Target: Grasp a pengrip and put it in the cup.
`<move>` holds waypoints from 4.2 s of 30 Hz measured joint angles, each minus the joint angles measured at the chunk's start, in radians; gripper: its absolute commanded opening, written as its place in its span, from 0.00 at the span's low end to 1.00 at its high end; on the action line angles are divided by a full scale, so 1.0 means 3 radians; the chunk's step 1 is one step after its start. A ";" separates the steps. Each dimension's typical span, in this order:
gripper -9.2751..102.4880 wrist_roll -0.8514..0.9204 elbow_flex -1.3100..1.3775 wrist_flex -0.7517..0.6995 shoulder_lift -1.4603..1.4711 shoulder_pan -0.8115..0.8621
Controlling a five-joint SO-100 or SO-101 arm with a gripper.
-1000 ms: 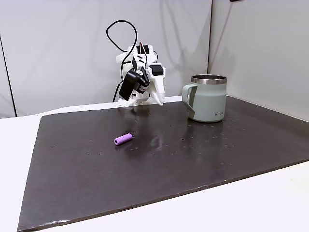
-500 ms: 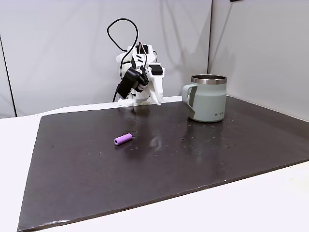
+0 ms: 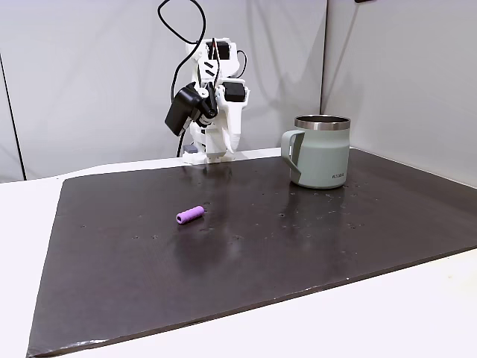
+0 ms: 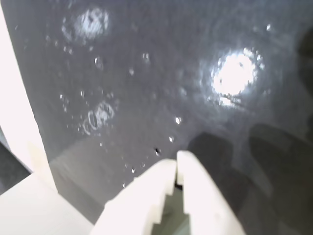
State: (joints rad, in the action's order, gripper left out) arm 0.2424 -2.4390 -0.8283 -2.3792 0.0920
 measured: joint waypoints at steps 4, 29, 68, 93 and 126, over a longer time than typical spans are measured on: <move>0.08 0.0205 0.0419 0.0112 0.0588 0.0138; 0.28 0.1534 0.2408 0.0215 0.3078 0.0665; 0.08 0.1089 0.4244 -0.1662 0.4213 0.0747; 0.08 -0.0685 0.4060 -0.2690 0.2188 -0.1524; 0.36 -0.1043 0.3605 -0.2194 0.2107 -0.2224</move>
State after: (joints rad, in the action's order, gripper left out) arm -0.0706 -1.3576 -1.4864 -1.7472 -0.5752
